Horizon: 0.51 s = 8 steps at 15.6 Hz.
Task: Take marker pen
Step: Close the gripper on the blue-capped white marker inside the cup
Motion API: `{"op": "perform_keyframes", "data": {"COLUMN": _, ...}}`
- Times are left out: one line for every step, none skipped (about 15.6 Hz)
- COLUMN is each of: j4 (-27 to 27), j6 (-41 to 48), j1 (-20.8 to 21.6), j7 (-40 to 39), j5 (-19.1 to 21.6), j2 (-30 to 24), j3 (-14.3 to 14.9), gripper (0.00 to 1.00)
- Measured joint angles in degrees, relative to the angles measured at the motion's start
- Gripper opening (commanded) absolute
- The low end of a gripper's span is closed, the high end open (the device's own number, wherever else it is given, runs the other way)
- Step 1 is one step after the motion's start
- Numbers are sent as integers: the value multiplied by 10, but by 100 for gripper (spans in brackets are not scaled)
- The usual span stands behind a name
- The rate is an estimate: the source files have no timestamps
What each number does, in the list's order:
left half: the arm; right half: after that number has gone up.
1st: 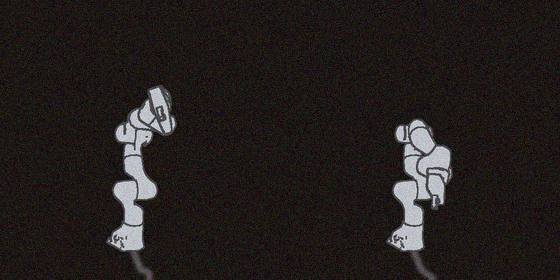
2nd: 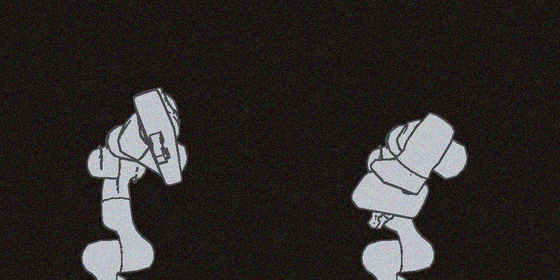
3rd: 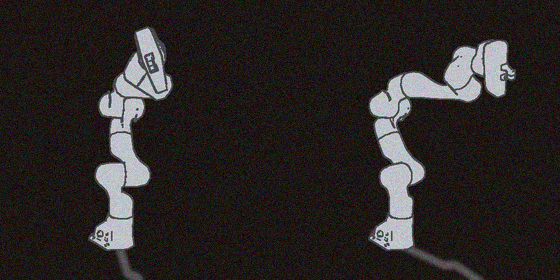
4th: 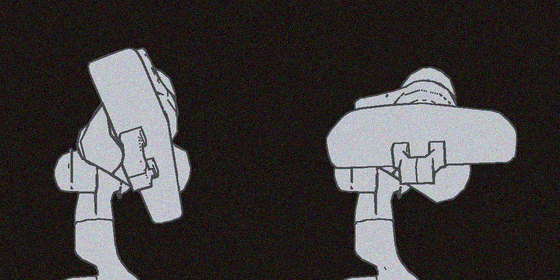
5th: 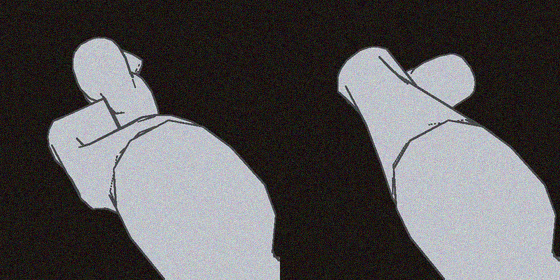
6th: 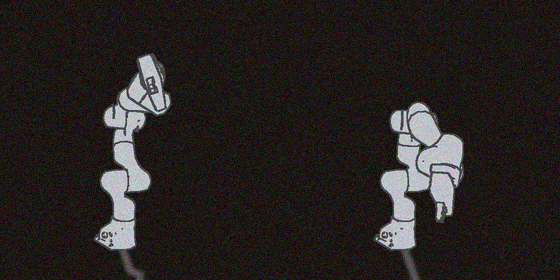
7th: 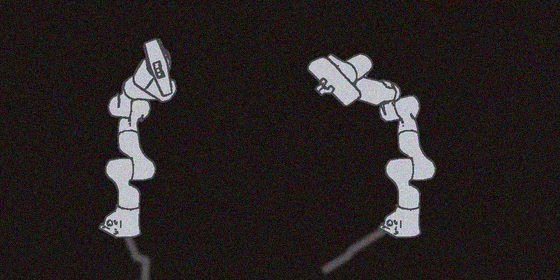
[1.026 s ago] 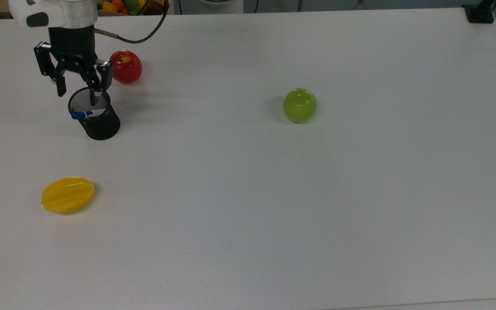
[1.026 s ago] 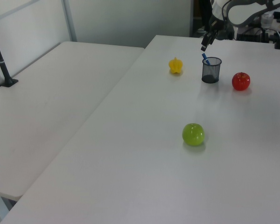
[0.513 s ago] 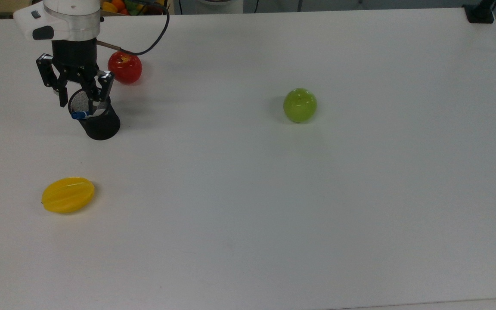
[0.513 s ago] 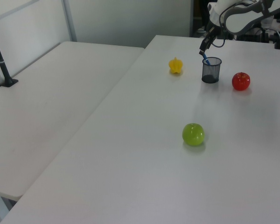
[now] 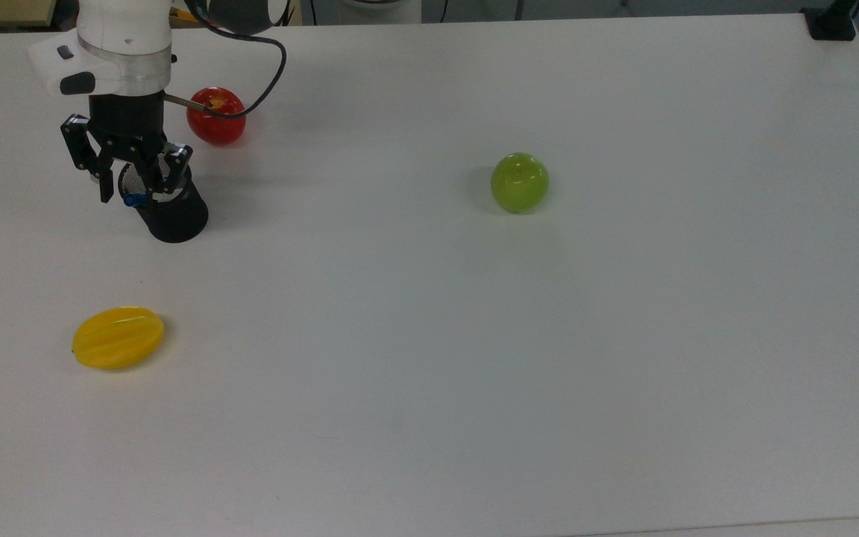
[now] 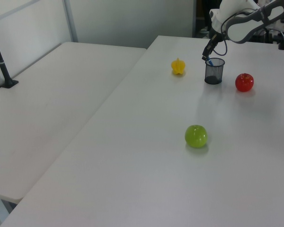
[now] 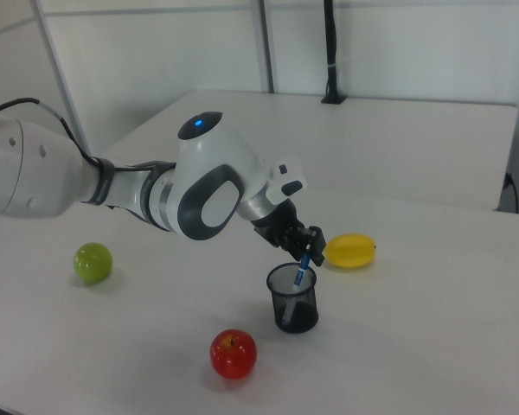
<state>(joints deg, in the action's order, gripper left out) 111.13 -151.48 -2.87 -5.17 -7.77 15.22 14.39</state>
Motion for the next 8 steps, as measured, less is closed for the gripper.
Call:
{"op": "perform_keyframes", "data": {"j4": 0, "j6": 0, "j1": 0, "j7": 0, "j5": 0, "j2": 1, "j3": 0, "gripper": 10}}
{"op": "perform_keyframes", "data": {"j4": 0, "j6": 0, "j1": 0, "j7": 0, "j5": 0, "j2": 1, "j3": 0, "gripper": 3}}
{"op": "perform_keyframes", "data": {"j4": 0, "j6": -1, "j1": 0, "j7": 0, "j5": 0, "j2": 1, "j3": 0, "gripper": 1}}
{"op": "perform_keyframes", "data": {"j4": -1, "j6": -2, "j1": -1, "j7": -1, "j5": -1, "j2": 0, "j3": 0, "gripper": 1}}
{"op": "perform_keyframes", "data": {"j4": -1, "j6": -2, "j1": -1, "j7": -1, "j5": -1, "j2": 0, "j3": 0, "gripper": 1}}
{"op": "perform_keyframes", "data": {"j4": -1, "j6": -2, "j1": -1, "j7": -1, "j5": -1, "j2": 1, "j3": 0, "gripper": 1}}
{"op": "perform_keyframes", "data": {"j4": -1, "j6": -2, "j1": -1, "j7": -1, "j5": -1, "j2": 1, "j3": 0, "gripper": 1}}
{"op": "perform_keyframes", "data": {"j4": -1, "j6": -2, "j1": -1, "j7": -1, "j5": -1, "j2": 0, "j3": 0, "gripper": 1}}
